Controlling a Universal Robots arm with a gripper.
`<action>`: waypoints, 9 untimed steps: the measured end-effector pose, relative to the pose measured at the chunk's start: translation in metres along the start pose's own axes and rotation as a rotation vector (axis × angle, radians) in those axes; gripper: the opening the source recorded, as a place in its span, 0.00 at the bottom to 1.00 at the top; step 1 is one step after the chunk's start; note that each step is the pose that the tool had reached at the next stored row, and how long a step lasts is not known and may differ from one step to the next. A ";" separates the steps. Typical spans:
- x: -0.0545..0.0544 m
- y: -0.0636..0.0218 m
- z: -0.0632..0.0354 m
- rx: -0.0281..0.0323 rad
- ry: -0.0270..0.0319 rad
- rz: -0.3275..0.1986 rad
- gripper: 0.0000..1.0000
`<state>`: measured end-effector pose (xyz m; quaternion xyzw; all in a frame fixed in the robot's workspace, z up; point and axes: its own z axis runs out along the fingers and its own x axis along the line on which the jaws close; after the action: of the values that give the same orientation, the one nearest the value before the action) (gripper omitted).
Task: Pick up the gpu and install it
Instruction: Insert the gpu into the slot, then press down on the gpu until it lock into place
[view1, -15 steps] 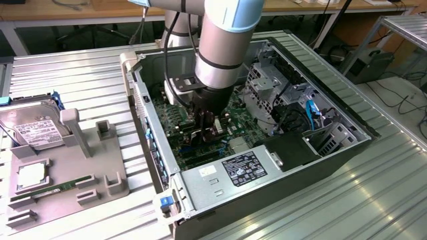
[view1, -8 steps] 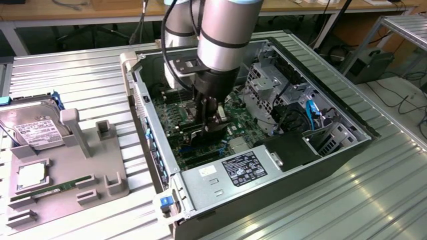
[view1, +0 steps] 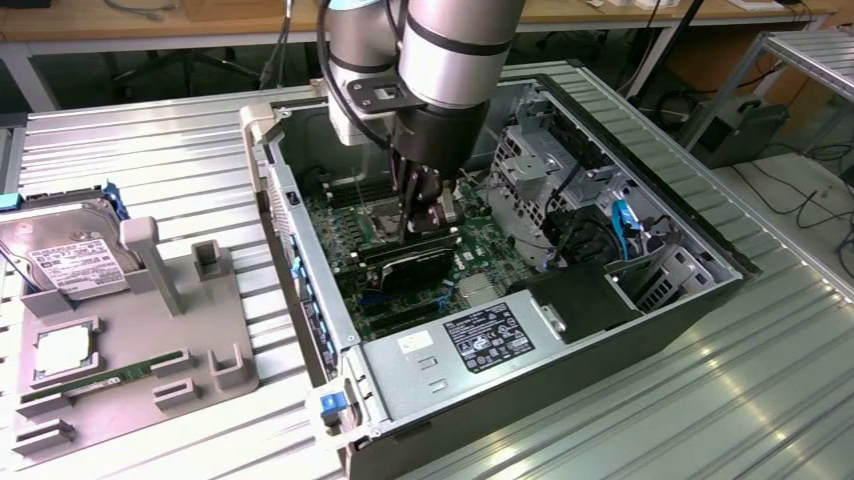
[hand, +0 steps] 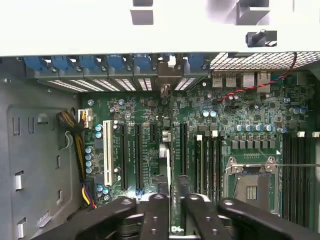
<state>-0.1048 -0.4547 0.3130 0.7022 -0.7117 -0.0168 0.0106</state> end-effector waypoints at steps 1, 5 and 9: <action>0.000 0.0000 -0.0001 -0.0001 0.0001 0.000 0.11; 0.000 0.0000 -0.0001 -0.0001 0.0002 0.000 0.11; 0.000 0.0000 -0.0001 -0.0001 0.0002 0.000 0.11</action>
<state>-0.1049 -0.4547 0.3131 0.7022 -0.7117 -0.0167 0.0107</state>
